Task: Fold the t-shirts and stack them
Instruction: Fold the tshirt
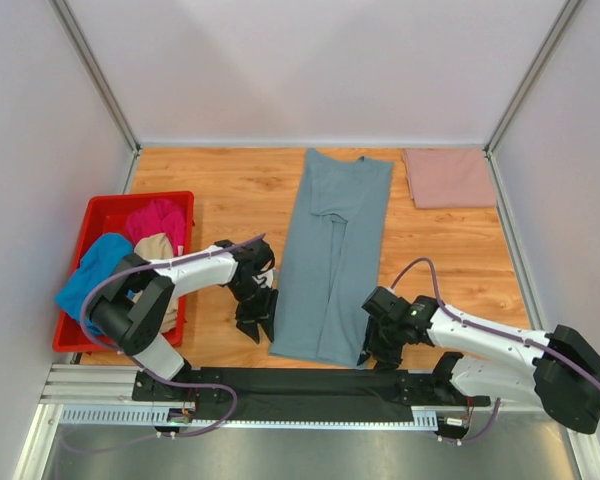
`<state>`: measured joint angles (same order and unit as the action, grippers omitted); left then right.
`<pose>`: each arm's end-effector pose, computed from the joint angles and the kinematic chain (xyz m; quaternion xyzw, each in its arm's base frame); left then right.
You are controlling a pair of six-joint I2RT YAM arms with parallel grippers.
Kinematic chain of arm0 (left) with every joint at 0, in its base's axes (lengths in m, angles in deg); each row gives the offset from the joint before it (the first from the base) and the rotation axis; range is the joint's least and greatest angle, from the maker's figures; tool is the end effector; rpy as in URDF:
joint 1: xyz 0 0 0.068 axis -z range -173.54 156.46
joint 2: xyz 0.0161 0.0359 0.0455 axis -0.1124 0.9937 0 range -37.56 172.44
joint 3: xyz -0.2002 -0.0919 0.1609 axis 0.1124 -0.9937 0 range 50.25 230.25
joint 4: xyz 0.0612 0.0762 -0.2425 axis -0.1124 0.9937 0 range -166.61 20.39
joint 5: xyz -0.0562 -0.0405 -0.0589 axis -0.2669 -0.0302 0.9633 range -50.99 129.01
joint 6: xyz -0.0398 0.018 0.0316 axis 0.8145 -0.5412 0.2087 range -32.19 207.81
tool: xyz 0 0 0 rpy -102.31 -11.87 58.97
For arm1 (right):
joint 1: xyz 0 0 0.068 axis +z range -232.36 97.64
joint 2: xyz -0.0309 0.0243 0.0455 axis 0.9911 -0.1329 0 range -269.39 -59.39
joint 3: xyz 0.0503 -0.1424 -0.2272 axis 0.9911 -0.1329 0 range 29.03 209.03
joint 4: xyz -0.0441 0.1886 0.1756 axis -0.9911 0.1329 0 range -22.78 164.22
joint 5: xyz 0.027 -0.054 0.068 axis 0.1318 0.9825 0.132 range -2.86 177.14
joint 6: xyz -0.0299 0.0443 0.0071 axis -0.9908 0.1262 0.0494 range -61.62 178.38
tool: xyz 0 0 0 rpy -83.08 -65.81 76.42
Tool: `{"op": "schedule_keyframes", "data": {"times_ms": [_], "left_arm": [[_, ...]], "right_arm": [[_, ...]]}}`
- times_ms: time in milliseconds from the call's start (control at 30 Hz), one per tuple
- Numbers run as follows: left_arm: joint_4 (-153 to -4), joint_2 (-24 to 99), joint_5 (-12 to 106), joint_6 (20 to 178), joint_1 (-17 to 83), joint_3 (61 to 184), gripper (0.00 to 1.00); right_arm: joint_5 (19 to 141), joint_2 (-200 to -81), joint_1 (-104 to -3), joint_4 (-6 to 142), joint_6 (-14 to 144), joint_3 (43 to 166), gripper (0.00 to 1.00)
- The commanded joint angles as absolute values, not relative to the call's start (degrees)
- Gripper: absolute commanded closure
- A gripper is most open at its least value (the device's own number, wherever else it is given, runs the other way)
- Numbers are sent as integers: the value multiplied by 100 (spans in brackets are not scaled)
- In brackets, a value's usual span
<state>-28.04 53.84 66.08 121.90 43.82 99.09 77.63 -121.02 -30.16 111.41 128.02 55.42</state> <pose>0.1852 -0.1619 0.1503 -0.0255 -0.9718 0.1845 0.1445 0.0869 0.1215 0.1462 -0.1429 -0.9820 -0.1205 0.0275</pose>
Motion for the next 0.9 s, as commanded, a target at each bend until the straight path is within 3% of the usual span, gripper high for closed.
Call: {"op": "schedule_keyframes", "data": {"times_ms": [0,333,467,533,600,633,667,733,867], "left_arm": [[-3589,5024,7310,12305,4390,9763,48],[-3443,5569,7126,12209,4398,9516,50],[-3478,5710,7109,12218,4390,9498,54],[-3530,5754,7161,12200,4399,9455,59],[-3653,5789,7231,12209,4398,9402,70],[-3688,5798,7327,12218,4390,9375,76],[-3819,5798,7415,12244,4390,9349,89],[-3943,5780,7643,12323,4390,9261,100],[-3682,5596,7566,12455,4390,9331,100]], "right_arm": [[7888,-11942,-3050,11380,12799,5602,56],[7677,-12039,-3138,10985,12649,5452,64],[7616,-12039,-3138,10844,12649,5373,75],[7624,-11951,-3138,10818,12675,5338,80],[7642,-11838,-3138,10809,12702,5311,88],[7668,-11793,-3130,10853,12711,5303,94],[7686,-11758,-3138,10879,12711,5311,98],[7721,-11679,-3138,10949,12702,5338,100],[7783,-11565,-3138,11204,12702,5364,100]]}}
